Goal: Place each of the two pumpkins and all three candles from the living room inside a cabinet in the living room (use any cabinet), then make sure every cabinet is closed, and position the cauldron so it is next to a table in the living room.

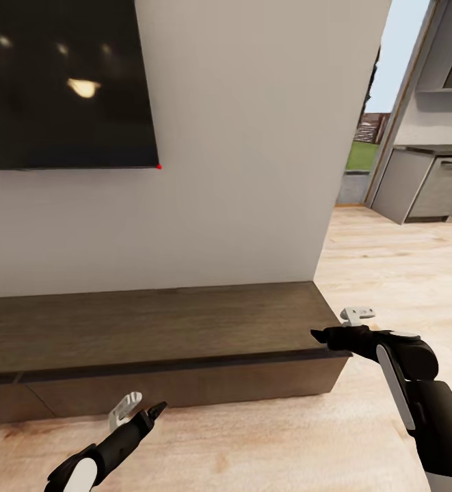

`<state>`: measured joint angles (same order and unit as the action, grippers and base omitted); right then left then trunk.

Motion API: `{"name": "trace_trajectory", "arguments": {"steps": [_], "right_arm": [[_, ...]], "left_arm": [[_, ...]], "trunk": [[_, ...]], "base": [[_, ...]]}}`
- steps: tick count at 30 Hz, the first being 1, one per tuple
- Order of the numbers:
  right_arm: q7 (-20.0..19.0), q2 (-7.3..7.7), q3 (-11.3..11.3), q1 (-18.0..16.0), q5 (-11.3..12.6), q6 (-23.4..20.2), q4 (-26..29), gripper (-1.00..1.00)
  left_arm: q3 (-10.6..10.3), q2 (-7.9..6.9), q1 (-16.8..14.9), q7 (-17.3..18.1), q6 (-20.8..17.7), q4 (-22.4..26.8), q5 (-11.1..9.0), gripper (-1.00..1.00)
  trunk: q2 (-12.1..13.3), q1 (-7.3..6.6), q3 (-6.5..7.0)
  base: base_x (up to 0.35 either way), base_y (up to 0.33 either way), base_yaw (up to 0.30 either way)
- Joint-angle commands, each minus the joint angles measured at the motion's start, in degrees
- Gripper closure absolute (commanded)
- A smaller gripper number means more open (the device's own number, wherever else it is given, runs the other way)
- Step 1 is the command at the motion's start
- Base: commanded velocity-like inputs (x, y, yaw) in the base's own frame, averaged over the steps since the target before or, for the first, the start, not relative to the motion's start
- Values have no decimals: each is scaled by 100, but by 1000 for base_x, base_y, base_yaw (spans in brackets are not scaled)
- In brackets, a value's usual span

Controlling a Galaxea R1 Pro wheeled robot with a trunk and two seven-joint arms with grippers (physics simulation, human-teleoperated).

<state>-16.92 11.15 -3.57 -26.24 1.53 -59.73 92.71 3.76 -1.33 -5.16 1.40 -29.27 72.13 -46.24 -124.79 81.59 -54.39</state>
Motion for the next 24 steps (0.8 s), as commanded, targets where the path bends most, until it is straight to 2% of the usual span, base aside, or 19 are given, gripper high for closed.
{"name": "trace_trajectory", "arguments": {"steps": [1, 24], "right_arm": [[-5, -1, -4, -4, 14, -27, 5, -100], [-5, -7, -4, -4, 14, -27, 6, -100]], "left_arm": [[11, 2, -3, 15, -34, 3, -16, -100], [11, 1, -3, 9, -22, 3, -8, -100]], "trunk": [[-2, -1, 5], [-2, -1, 221]], "base": [[0, 0, 0], [0, 0, 0]]}}
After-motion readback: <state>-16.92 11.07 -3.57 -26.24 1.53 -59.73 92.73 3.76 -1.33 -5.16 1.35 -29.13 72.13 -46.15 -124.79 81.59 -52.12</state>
